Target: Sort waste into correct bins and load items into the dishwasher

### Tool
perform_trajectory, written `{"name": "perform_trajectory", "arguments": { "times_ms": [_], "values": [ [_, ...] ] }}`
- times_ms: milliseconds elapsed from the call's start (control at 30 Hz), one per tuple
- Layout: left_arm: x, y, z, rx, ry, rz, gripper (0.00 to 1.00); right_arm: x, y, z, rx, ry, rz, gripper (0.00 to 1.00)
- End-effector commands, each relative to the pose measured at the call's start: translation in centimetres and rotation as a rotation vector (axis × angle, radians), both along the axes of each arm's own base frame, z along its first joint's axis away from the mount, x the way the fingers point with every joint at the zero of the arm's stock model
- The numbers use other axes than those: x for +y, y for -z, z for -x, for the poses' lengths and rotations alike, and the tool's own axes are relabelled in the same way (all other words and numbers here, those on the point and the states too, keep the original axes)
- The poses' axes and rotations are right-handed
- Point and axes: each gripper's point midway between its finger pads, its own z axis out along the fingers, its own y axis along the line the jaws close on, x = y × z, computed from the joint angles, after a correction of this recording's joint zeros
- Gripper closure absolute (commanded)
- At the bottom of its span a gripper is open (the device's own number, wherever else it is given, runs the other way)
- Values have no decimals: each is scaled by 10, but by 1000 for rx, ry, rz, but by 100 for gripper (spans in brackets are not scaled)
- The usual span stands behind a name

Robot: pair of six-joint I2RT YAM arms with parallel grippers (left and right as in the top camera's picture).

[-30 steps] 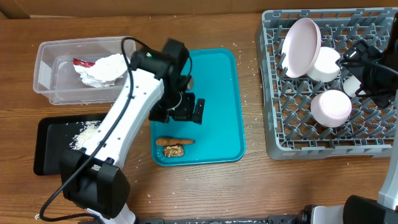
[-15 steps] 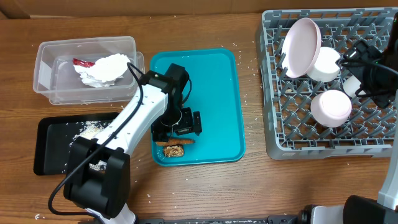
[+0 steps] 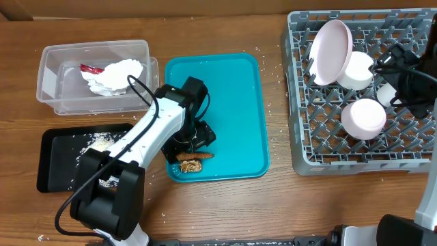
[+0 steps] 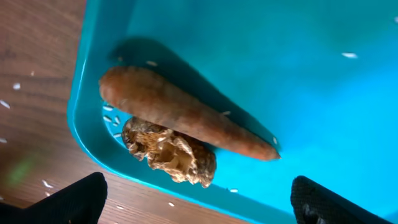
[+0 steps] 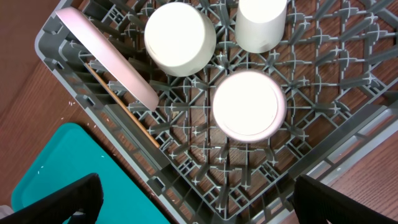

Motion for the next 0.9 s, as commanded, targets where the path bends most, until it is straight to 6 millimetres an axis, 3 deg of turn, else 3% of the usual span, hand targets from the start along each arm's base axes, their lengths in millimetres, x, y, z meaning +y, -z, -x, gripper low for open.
{"name": "perform_trajectory", "arguments": {
  "times_ms": [0, 267, 867],
  "values": [
    [2, 10, 4, 7, -151, -49, 3, -2, -5, 0, -15, 5, 12, 0],
    [-4, 18, -12, -59, -208, -19, 4, -2, -5, 0, -15, 5, 12, 0],
    [-1, 23, -16, -92, -316, -60, 10, -2, -5, 0, -15, 5, 12, 0]
  ]
}}
